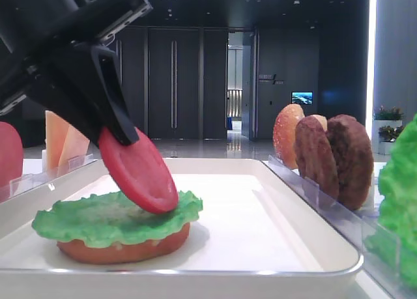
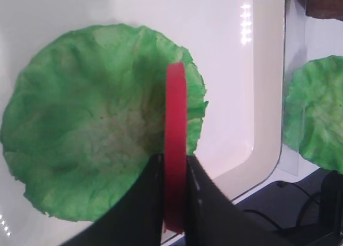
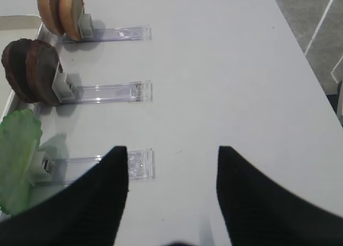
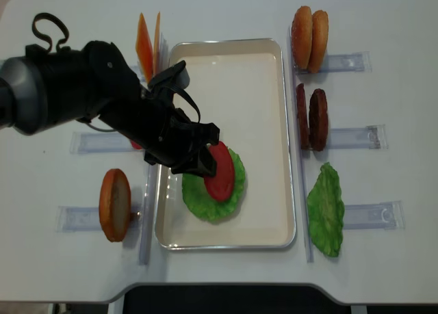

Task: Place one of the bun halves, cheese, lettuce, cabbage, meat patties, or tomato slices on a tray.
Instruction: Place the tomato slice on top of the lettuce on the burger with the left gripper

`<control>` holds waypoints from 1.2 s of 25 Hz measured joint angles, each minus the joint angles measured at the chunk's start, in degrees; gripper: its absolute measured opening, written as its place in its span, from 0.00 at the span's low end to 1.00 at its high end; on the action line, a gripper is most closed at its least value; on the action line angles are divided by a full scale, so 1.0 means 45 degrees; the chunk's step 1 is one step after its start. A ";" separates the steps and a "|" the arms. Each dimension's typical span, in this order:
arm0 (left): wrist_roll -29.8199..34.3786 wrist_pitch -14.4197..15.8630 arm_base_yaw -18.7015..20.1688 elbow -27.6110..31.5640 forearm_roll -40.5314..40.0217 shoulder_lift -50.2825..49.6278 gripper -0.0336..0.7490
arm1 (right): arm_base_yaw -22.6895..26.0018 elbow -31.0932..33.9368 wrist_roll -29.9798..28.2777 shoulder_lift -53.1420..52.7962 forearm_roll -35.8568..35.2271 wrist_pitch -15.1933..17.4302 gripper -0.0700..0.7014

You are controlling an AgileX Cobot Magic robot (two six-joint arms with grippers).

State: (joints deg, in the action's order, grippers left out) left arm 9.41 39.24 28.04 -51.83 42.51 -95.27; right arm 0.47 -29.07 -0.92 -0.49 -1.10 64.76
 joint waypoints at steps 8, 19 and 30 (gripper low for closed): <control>-0.0220 -0.0036 0.0000 0.0000 -0.0044 0.0000 0.25 | 0.0000 0.0000 0.0000 0.0000 0.0000 0.0000 0.56; -0.0569 0.0175 0.0000 0.0000 -0.0221 -0.0011 0.71 | 0.0000 0.0000 0.0000 0.0000 0.0000 0.0000 0.56; -0.1679 0.0501 0.0000 0.0000 -0.1406 0.0045 0.82 | 0.0000 0.0000 0.0000 0.0000 0.0000 0.0000 0.56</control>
State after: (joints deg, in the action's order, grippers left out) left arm 1.86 41.49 28.04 -51.83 36.18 -95.07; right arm 0.47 -29.07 -0.92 -0.49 -1.10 64.76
